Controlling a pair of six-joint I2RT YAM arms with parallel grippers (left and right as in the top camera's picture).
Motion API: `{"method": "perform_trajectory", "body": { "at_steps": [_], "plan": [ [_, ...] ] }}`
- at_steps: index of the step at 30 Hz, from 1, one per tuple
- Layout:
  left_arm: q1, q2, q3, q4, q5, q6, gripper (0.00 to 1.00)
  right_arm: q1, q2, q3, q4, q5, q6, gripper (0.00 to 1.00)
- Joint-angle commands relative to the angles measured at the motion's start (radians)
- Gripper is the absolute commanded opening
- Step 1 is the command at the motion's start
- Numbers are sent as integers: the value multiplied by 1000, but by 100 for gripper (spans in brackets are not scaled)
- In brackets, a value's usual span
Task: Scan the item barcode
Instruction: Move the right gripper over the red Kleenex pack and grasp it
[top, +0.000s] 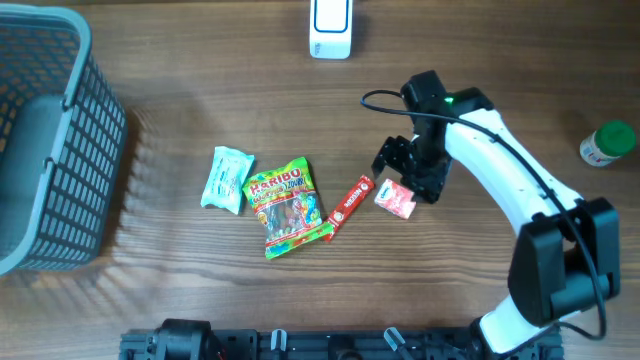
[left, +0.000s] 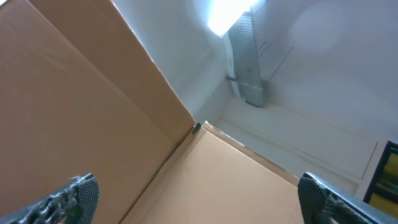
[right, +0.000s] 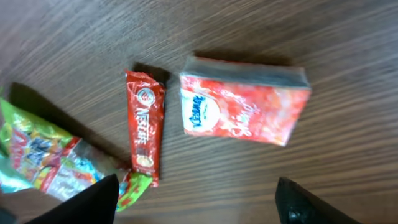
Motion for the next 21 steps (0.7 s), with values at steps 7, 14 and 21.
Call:
{"method": "perform_trajectory", "body": {
  "at_steps": [7, 14, 21],
  "plan": [
    [7, -25, -29, 30, 2, 5, 100, 69, 226, 202, -62, 127, 74, 72],
    [7, -25, -29, 30, 2, 5, 100, 62, 298, 222, -81, 211, 107, 66],
    [7, -25, -29, 30, 2, 5, 100, 60, 354, 222, -89, 216, 107, 62]
  ]
}}
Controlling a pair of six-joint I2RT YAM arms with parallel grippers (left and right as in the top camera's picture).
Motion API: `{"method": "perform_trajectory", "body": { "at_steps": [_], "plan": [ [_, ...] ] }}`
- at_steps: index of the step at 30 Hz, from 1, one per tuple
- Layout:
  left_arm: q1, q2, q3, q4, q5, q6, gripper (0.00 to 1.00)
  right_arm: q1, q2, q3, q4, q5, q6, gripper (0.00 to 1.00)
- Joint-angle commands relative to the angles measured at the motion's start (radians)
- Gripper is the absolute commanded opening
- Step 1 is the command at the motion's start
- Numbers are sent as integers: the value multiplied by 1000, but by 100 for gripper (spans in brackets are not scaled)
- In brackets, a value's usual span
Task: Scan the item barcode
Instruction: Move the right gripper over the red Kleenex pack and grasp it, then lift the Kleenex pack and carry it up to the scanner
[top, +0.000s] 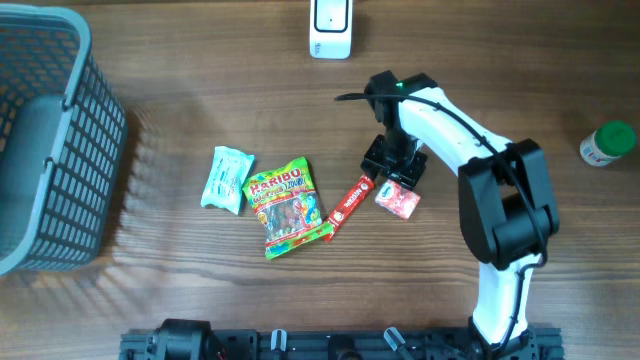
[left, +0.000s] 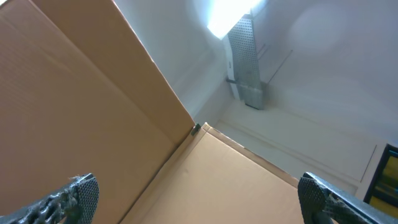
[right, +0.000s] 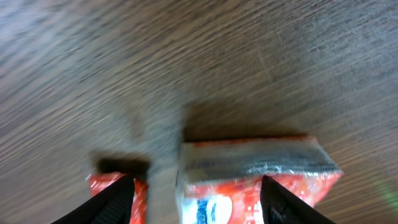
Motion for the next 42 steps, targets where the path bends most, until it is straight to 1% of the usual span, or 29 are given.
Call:
{"method": "perform_trajectory", "body": {
  "at_steps": [1, 6, 8, 10, 11, 13, 17, 20, 25, 27, 30, 33, 34, 38, 42],
  "plan": [
    [6, -13, -5, 3, 2, 5, 100, -4, 42, 13, -15, 37, 22, 60],
    [6, -13, -5, 3, 2, 5, 100, -4, 43, 13, -54, 36, 21, 60],
    [6, -13, -5, 3, 2, 5, 100, -4, 43, 13, -77, 36, 13, 53],
    [5, -13, -5, 3, 2, 5, 100, -4, 43, 13, -87, 37, 12, 40],
    [6, -13, -5, 4, 2, 5, 100, -4, 43, 13, -87, 37, 12, 30],
    [6, -13, -5, 4, 2, 5, 100, -4, 43, 13, -84, 35, 16, 5],
    [5, -13, -5, 4, 2, 5, 100, -4, 43, 13, -73, 35, 10, 4],
    [6, -13, -5, 4, 2, 5, 100, -6, 42, 34, -77, 3, -55, 4],
    [6, -13, -5, 3, 2, 5, 100, -6, 28, 136, -165, -13, -102, 4],
    [6, -13, -5, 3, 2, 5, 100, -6, 4, 179, -197, -45, -143, 4],
    [6, -13, -5, 3, 2, 5, 100, -6, -48, 220, -215, -123, -199, 4],
    [6, -13, -5, 3, 2, 5, 100, -6, -100, 226, -217, -212, -196, 4],
    [5, -13, -5, 3, 2, 5, 100, -6, -119, 226, -217, -261, -205, 4],
    [6, -13, -5, 3, 2, 5, 100, -6, -158, 226, -226, -351, -259, 4],
    [6, -13, -5, 3, 2, 5, 100, -6, -161, 226, -206, -652, -426, 4]
  ]
}}
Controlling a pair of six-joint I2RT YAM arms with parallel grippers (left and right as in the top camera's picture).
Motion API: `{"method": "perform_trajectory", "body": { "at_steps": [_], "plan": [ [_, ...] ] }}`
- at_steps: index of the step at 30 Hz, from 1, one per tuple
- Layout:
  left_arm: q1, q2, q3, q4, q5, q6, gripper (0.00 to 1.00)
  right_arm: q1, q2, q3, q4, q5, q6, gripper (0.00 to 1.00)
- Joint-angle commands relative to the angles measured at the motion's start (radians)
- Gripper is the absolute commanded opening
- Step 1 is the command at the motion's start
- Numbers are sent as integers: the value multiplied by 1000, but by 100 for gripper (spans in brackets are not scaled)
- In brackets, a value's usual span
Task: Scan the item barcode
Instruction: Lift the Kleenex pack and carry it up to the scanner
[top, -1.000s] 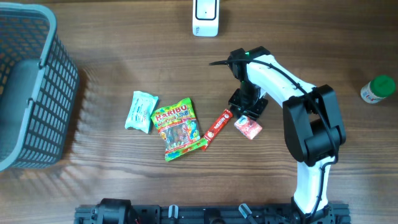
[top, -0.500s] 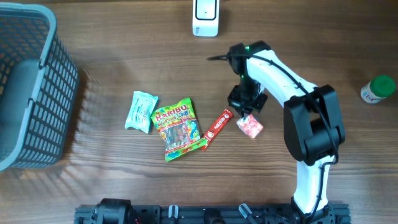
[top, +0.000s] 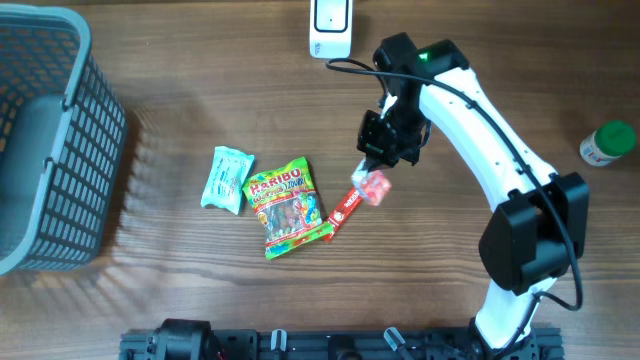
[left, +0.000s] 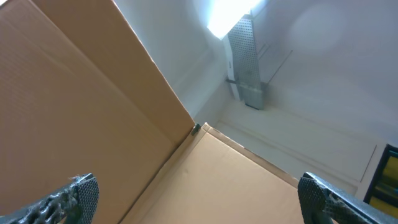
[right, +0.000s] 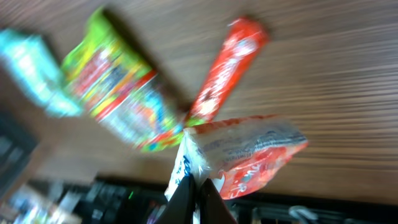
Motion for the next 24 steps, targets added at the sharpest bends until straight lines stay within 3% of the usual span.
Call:
{"method": "perform_trajectory", "body": {
  "at_steps": [1, 8, 14, 17, 21, 24],
  "plan": [
    [5, -13, -5, 3, 2, 5, 100, -4, -10, 15, 23, -373, -166, 4],
    [6, -13, -5, 3, 2, 5, 100, -4, -10, 15, 151, -678, -156, 4],
    [6, -13, -5, 3, 2, 5, 100, -4, -10, 15, 191, -702, -156, 4],
    [6, -13, -5, 2, 2, 5, 100, -4, -10, 15, 191, -566, -151, 4],
    [6, -13, -5, -3, 2, 5, 100, 19, -10, 15, 152, -75, 5, 4],
    [6, -13, -5, -13, 2, 5, 100, 49, -11, 15, 198, 148, 122, 4]
  ]
}}
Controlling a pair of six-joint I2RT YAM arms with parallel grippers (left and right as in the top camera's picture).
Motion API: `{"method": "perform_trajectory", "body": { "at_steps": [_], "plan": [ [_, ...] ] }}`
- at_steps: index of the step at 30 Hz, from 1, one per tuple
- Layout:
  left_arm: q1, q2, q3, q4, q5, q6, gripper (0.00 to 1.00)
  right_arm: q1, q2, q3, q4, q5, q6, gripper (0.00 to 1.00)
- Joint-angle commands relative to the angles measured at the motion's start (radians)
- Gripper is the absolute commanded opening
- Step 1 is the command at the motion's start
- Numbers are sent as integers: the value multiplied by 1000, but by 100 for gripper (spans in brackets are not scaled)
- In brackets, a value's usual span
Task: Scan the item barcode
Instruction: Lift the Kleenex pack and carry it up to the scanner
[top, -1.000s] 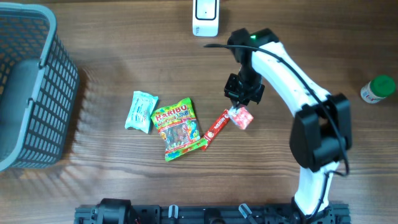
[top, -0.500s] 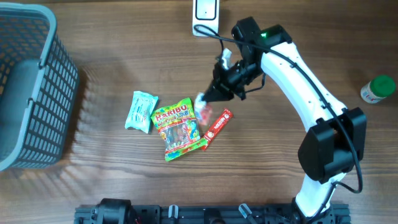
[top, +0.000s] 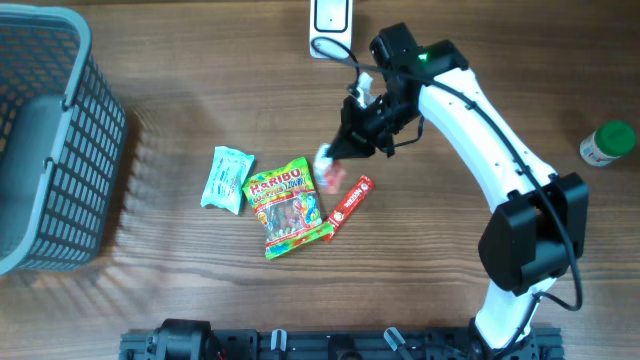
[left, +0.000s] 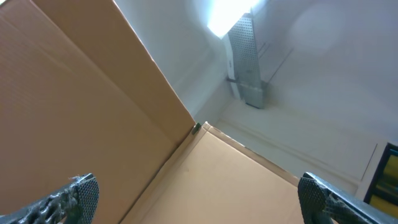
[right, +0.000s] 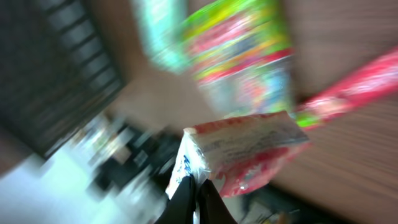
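My right gripper (right: 198, 194) is shut on the edge of a red and white tissue pack (right: 245, 152). In the overhead view the right gripper (top: 350, 138) carries the tissue pack (top: 327, 162) in the air, tilted, above the table's middle. A white barcode scanner (top: 331, 20) stands at the far edge. Below the pack lie a Haribo bag (top: 283, 205), a red Nestle bar (top: 351, 201) and a pale green packet (top: 226, 178). My left gripper (left: 199, 198) is open, facing cardboard walls, and does not show overhead.
A grey mesh basket (top: 45, 140) stands at the left. A green-capped bottle (top: 607, 143) sits at the right edge. The right arm's cable loops near the scanner.
The right gripper has swung left and tilted with the tissue pack, which now hangs over the gap between the Haribo bag and the Nestle bar. The left arm is unchanged.
The right gripper hovered open over the tissue pack lying right of the Nestle bar. It then stood low around the pack. By 0.8 s ago it held the pack lifted off the table, and now it holds it further left, tilted.
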Motion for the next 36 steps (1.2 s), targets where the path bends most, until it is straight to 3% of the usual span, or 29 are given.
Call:
{"method": "perform_trajectory", "body": {
  "at_steps": [1, 7, 18, 27, 36],
  "plan": [
    [5, -13, -7, -5, 2, 5, 100, 46, -10, 15, 65, 423, 171, 4],
    [6, -13, -39, 8, 2, 5, 100, 116, -10, 15, 372, 627, 164, 5],
    [5, -13, -58, 18, 2, 5, 100, 135, 6, 15, 866, 940, -56, 5],
    [5, -13, -106, 40, 3, 5, 100, 134, 185, 15, 1336, 1081, -282, 5],
    [5, -13, -245, 144, 3, 5, 100, 134, 357, 16, 1600, 1265, -356, 5]
  ]
}}
